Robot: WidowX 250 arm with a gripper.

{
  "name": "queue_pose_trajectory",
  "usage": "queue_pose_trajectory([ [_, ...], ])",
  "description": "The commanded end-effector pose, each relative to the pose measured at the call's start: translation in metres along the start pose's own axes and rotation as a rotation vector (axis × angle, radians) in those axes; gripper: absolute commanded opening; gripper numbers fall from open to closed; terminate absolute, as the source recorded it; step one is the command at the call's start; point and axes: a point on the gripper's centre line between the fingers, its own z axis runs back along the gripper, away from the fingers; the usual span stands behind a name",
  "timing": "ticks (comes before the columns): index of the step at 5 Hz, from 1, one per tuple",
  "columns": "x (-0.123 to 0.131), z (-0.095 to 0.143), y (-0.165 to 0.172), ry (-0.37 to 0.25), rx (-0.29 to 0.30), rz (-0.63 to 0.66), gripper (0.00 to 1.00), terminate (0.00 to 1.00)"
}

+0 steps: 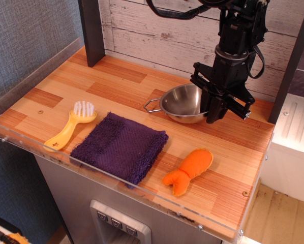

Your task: Put the pot to the top right of the cloth.

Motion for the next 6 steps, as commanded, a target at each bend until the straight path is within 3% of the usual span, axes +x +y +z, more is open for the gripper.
queue_pose_trajectory([
  [1, -0.006, 0.009, -0.01, -0.045, -0.026, -0.053, 1.0, 0.0],
  [2, -0.009, 0.035, -0.007, -0.122, -0.083, -0.011, 1.0, 0.0],
  [3, -0.027, 0.076, 0.004, -0.195, -0.073, 0.064, 1.0, 0.0],
  [4, -0.075, 0.119, 0.028, -0.12, 0.034, 0.253, 1.0, 0.0],
  [5, -0.108, 0.117, 0.045, -0.037, 0.103, 0.332, 1.0, 0.0],
  [6, -0.13, 0.103, 0.052, -0.022, 0.086, 0.362, 1.0, 0.0],
])
